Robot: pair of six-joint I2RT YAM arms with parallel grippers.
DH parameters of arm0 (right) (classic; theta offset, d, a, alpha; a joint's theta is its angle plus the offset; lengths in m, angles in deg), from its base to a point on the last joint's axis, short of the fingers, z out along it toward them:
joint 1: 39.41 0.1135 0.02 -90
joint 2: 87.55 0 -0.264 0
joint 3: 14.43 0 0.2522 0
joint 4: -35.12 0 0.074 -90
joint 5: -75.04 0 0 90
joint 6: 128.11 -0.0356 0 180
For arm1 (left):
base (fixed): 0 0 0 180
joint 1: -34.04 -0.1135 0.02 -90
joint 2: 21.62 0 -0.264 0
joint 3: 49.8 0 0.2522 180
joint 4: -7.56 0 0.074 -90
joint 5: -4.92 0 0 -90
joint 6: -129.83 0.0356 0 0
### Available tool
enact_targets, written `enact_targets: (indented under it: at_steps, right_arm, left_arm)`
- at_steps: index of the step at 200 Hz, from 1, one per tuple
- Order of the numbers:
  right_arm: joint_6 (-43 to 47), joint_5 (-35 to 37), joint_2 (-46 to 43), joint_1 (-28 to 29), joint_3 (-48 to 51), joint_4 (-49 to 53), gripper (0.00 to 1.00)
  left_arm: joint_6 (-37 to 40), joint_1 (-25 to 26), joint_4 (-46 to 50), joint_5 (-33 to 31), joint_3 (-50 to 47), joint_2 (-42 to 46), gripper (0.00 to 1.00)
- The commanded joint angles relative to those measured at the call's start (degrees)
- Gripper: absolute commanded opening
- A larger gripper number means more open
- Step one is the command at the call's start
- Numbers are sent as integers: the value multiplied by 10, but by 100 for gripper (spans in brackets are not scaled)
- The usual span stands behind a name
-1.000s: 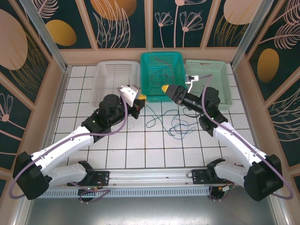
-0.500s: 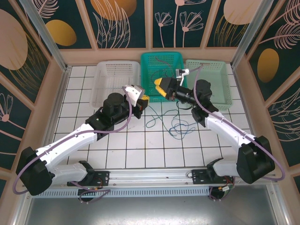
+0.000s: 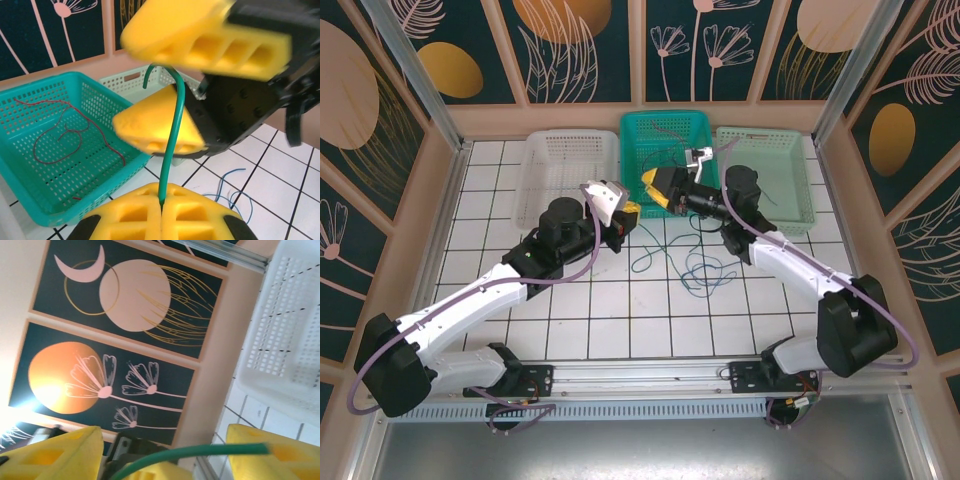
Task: Untangle the cables
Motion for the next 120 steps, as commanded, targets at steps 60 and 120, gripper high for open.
enact_targets:
  at_steps: [60,120]
  right_arm:
    - [239,173,-27,57,-76,168,10]
    - [430,372,-53,161,-115,269,0]
  left_arm:
    - [10,2,-17,75,2,4,0]
    - [-15,2,29,80,19,-12,0]
